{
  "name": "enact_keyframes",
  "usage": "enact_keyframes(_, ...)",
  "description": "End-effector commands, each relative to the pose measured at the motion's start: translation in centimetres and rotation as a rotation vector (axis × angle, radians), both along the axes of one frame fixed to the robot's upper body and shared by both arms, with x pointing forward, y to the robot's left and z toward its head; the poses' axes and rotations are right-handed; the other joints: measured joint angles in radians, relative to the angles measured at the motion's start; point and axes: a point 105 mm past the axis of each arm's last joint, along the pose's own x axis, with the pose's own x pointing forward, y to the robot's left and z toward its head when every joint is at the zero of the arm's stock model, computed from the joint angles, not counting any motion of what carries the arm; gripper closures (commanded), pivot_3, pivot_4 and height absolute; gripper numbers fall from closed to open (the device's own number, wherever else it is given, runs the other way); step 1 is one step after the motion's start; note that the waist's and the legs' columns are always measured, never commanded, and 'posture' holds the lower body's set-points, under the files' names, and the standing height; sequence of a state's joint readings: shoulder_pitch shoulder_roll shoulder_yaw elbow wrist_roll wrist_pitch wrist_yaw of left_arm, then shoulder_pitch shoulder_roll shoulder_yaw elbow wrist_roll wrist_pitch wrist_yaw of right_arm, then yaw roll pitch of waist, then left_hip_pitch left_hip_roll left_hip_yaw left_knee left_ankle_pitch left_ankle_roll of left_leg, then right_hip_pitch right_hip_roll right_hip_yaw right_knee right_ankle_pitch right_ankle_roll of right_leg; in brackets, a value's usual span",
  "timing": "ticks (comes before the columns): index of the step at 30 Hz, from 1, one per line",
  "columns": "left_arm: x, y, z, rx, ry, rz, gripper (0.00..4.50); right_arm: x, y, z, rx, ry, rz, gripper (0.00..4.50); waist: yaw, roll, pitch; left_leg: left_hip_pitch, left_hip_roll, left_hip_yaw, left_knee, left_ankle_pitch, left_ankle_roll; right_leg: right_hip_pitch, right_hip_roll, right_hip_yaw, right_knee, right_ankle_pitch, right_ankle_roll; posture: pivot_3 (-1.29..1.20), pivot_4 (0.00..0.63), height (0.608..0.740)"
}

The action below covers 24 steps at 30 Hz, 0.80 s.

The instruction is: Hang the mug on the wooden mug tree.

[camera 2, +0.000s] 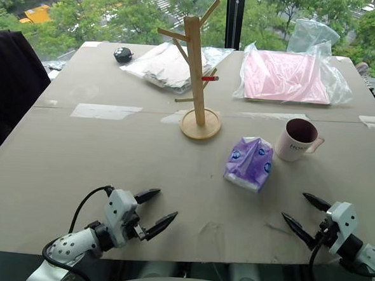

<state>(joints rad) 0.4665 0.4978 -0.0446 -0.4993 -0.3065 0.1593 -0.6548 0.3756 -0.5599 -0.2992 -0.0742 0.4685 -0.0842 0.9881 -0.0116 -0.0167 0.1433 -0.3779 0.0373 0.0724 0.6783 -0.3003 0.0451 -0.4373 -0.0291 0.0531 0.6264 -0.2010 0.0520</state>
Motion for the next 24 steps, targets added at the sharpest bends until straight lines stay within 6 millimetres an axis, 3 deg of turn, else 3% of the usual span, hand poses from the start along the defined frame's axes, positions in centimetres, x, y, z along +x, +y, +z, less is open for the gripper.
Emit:
enact_keyframes(1, 0.8, -0.5, 2.7, 0.008, -0.095, -0.058, 0.0, 1.5, 1.7, 3.1, 0.109, -0.061, -0.01, 0.06, -0.001, 0.0, 0.0, 0.0, 0.0, 0.0, 0.0, 0.0, 0.0, 0.0, 0.0, 0.0, 0.0, 0.0, 0.0, 0.0, 0.15, 0.74)
enact_keyframes(6, 2.3, -1.7, 6.9, -0.008, -0.213, -0.177, 0.0, 4.3, 4.5, 3.8, 0.2, 0.055, -0.112, 0.06, 0.001, -0.002, 0.0, -0.001, 0.001, -0.001, 0.003, 0.0, 0.0, 0.001, 0.0, -0.001, 0.001, 0.002, -0.004, 0.0, 0.15, 0.74)
enact_keyframes(11, 2.7, -2.5, 9.7, -0.047, -0.247, -0.265, 0.0, 6.5, 7.3, 4.0, 0.194, 0.117, -0.146, 0.06, -0.002, -0.001, 0.0, -0.002, 0.0, -0.001, 0.004, 0.0, 0.0, 0.0, 0.0, -0.001, 0.001, 0.003, -0.004, 0.0, 0.15, 0.74)
enact_keyframes(14, 2.4, -2.7, 10.3, -0.048, -0.24, -0.311, 0.0, 7.6, 7.8, 4.1, 0.227, 0.147, -0.182, 0.06, -0.002, -0.002, 0.0, -0.002, 0.0, -0.001, 0.004, 0.0, 0.0, 0.0, 0.001, -0.001, 0.001, 0.003, -0.004, 0.0, 0.15, 0.74)
enact_keyframes(17, 1.2, -2.9, 10.4, -0.06, -0.188, -0.389, 0.0, 8.7, 8.3, 2.6, 0.198, 0.222, -0.217, 0.06, -0.002, -0.003, 0.001, -0.003, 0.0, -0.001, 0.004, 0.0, 0.0, 0.0, 0.001, -0.001, 0.001, 0.003, -0.004, 0.0, 0.15, 0.74)
enact_keyframes(23, 0.2, -2.6, 10.3, -0.044, -0.139, -0.438, 0.0, 8.2, 9.9, 0.2, 0.098, 0.342, -0.155, 0.06, -0.003, -0.005, -0.001, -0.002, 0.0, -0.001, 0.004, 0.0, 0.0, 0.0, 0.002, -0.001, 0.001, 0.003, -0.004, 0.0, 0.15, 0.74)
enact_keyframes(24, 0.1, -2.6, 10.3, -0.037, -0.137, -0.439, 0.0, 8.2, 10.0, 0.1, 0.08, 0.343, -0.148, 0.3, -0.004, -0.006, -0.001, -0.001, 0.0, -0.001, 0.004, 0.0, 0.0, 0.001, 0.002, -0.001, 0.001, 0.003, -0.004, 0.0, 0.15, 0.74)
